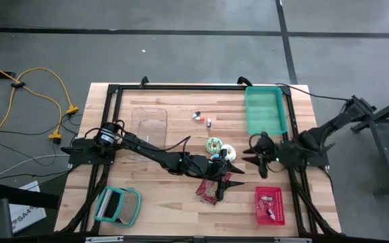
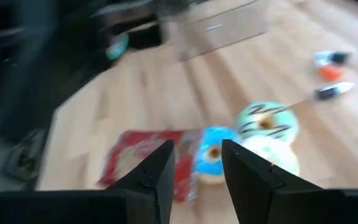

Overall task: Pick & Place Food Item
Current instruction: Put the blue food coloring bottle into the red bin

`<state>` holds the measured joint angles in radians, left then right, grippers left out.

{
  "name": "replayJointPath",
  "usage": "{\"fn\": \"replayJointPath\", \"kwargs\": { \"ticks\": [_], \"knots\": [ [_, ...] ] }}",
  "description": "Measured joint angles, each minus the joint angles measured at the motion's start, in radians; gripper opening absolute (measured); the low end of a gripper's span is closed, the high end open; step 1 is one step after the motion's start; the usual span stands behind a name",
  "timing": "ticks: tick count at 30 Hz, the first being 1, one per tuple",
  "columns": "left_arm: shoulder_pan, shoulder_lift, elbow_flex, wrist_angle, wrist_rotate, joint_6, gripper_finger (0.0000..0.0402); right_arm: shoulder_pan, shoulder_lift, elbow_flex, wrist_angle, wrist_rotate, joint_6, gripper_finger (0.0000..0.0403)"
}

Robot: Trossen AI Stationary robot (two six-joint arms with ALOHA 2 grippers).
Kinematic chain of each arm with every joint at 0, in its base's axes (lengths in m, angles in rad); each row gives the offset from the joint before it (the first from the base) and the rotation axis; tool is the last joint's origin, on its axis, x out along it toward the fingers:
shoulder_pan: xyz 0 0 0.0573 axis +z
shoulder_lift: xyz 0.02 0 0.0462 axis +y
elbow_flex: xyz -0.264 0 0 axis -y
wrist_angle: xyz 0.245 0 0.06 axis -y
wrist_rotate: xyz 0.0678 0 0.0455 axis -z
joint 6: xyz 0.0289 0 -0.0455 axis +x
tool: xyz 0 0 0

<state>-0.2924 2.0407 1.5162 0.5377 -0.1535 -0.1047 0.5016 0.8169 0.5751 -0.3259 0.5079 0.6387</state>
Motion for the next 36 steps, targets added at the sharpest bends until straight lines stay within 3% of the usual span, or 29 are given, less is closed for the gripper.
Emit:
{"fn": "replayJointPath", "kwargs": {
  "ticks": [21,28,36],
  "knots": [
    [0.000,0.000,0.000,-0.006,0.000,0.000,0.0172,-0.573,0.000,0.000,-0.003,-0.013,-0.151,0.0121],
    [0.000,0.000,0.000,-0.010,0.000,0.000,0.0172,-0.651,0.000,0.000,-0.015,-0.097,-0.173,0.0121],
    [0.002,0.000,0.000,-0.010,0.000,-0.013,0.0172,-0.654,0.000,0.000,-0.015,-0.121,-0.174,0.0121]
  ]
}}
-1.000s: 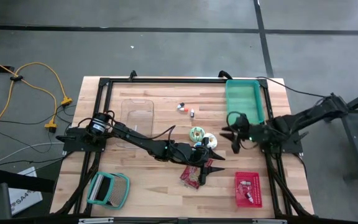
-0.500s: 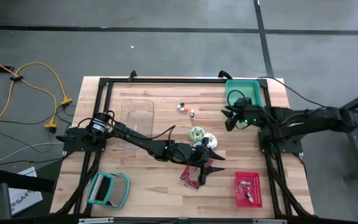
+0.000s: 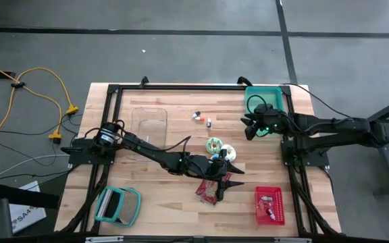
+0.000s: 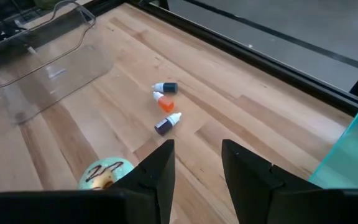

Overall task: Pick & Place Food Item
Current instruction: Put the blue food coloring bottle into the red bin

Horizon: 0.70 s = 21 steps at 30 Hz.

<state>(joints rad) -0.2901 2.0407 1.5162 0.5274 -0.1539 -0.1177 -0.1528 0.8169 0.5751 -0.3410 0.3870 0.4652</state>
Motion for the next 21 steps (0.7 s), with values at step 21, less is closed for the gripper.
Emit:
{"fn": "replayJointPath", "kwargs": {
  "ticks": [21],
  "knots": [
    [0.133,-0.009,-0.001,-0.238,-0.133,-0.070,0.0172,0.000,0.000,0.000,0.001,-0.107,0.004,0.0121]
  ]
}}
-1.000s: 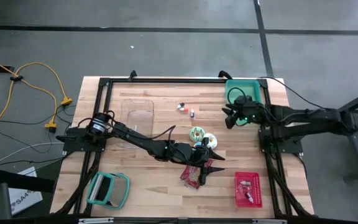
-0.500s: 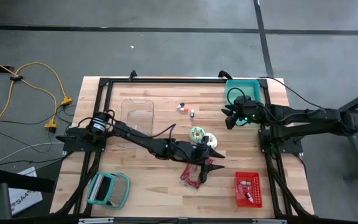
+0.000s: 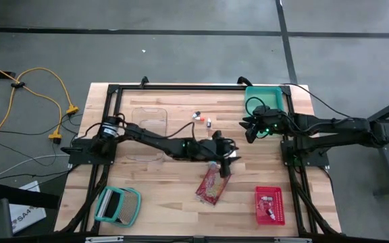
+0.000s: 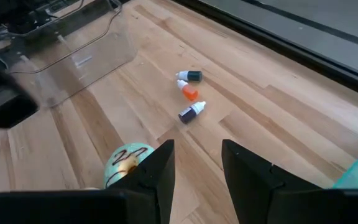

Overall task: Pick & Place Food Item
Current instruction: Put the blue food coloring bottle into the red bin

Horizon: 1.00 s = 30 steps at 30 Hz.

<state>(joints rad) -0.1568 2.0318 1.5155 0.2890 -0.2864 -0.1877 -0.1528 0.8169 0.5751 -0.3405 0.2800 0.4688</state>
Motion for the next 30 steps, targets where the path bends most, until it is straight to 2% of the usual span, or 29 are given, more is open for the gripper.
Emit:
{"fn": "replayJointPath", "kwargs": {
  "ticks": [11,20,30],
  "knots": [
    [0.060,-0.047,-0.001,-0.156,0.026,0.064,0.0172,0.000,0.000,0.000,0.010,0.000,0.000,0.0121],
    [0.114,-0.086,-0.001,-0.325,0.022,0.030,0.0172,0.000,0.000,0.000,0.016,0.000,0.000,0.0121],
    [0.122,-0.147,0.000,-0.521,0.030,-0.002,0.0172,0.000,0.000,0.000,0.017,0.000,0.000,0.0121]
  ]
}}
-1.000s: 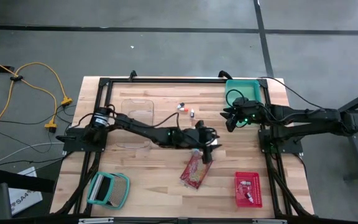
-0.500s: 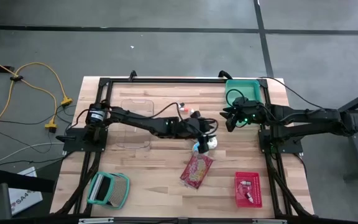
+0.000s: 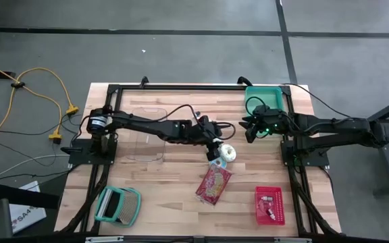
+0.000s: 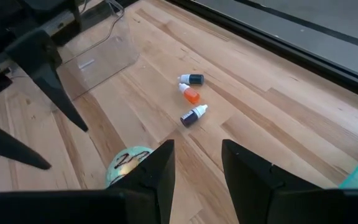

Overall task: Pick & Place Food Item
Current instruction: Put the blue food coloring bottle into the red bin

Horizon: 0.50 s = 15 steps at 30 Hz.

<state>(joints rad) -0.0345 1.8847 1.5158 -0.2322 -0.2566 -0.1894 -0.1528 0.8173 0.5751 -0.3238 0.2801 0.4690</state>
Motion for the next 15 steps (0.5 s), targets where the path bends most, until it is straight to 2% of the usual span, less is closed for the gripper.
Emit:
{"fn": "replayJointPath", "kwargs": {
  "ticks": [5,15],
  "knots": [
    [-0.005,-0.031,0.000,-0.123,0.019,0.002,0.0172,0.000,0.000,0.000,0.004,0.000,0.000,0.0121],
    [-0.014,-0.041,0.000,-0.276,0.170,0.056,0.0172,0.000,0.000,0.000,0.016,-0.002,0.000,0.0121]
  ]
}}
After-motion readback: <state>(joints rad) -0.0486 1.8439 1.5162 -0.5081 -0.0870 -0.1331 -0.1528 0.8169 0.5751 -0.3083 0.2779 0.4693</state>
